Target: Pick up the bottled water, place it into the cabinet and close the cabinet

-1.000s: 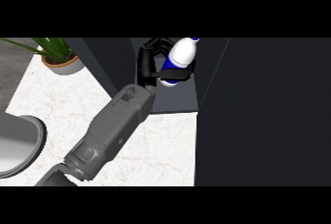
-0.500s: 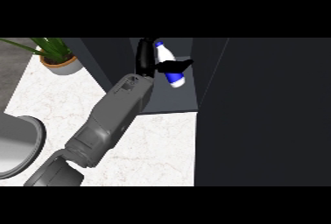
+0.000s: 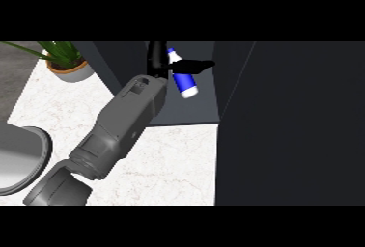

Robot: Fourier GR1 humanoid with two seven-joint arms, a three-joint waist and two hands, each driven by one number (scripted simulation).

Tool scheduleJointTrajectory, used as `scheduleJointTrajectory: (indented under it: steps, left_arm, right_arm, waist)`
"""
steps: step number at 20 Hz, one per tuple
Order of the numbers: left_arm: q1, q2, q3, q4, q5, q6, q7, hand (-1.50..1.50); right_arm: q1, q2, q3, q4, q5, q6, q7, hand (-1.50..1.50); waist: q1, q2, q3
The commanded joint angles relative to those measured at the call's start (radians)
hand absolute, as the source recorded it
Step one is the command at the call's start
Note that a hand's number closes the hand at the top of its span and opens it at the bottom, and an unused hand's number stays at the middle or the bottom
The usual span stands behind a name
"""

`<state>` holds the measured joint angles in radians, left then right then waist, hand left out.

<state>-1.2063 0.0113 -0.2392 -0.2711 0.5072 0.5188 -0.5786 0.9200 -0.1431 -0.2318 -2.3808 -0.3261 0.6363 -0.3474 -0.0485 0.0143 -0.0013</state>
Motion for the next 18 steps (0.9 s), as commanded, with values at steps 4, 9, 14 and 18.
scheduleJointTrajectory:
  steps: [4,9,14,18]
  left_arm:
    - [0.012,-0.011,0.039,-0.112,0.068,-0.147,-0.023,-1.50]
    - [0.119,-0.011,-0.050,-0.224,0.077,-0.164,0.010,-1.50]
    - [0.208,-0.011,-0.114,-0.390,0.091,-0.135,0.081,-1.50]
    - [0.351,-0.010,-0.181,-0.569,0.088,-0.119,0.107,-1.50]
  right_arm:
    - [-0.004,0.010,-0.013,-0.090,-0.037,-0.034,0.048,-1.50]
    - [0.011,0.009,0.006,-0.161,-0.079,-0.056,0.114,-1.50]
    - [-0.017,-0.009,0.017,-0.154,-0.104,-0.060,0.156,-1.50]
    - [0.054,0.038,0.055,-0.197,-0.053,-0.055,0.126,-1.50]
  waist:
    - [0.022,-0.011,0.000]
    - [0.037,-0.017,0.000]
    - [0.051,-0.020,0.000]
    - [0.063,-0.029,0.000]
